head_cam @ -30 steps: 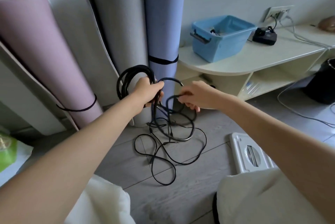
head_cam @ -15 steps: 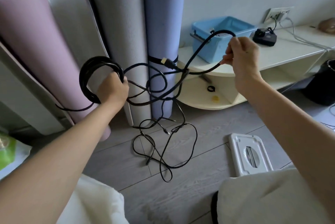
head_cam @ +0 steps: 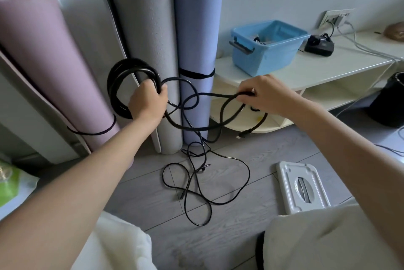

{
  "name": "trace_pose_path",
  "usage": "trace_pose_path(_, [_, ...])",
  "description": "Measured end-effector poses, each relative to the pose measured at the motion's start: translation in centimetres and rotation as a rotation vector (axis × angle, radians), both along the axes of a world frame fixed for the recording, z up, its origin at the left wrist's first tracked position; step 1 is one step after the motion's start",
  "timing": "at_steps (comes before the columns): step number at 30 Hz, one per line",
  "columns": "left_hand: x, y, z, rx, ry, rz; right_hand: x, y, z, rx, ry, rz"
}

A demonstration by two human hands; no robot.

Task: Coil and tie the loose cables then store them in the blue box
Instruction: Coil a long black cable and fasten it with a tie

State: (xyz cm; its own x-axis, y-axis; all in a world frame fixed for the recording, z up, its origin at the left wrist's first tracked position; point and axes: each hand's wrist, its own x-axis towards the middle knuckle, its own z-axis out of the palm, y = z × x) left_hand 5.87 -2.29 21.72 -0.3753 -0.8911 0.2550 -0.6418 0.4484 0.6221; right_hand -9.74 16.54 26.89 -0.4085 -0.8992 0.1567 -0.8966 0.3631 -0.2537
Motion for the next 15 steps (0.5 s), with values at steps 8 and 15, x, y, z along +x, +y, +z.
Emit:
trace_pose_path(8, [-0.1, 1.0, 0.6, -0.137, -0.077, -0.061, 0.2, -0.4, 0.1, 0.114, 0.230, -0.176])
trace_pose_path(15, [0.4, 2.8, 0.6, -0.308, -0.260, -0.233, 1.3, -1.5, -0.1, -0.137, 0.131, -0.156])
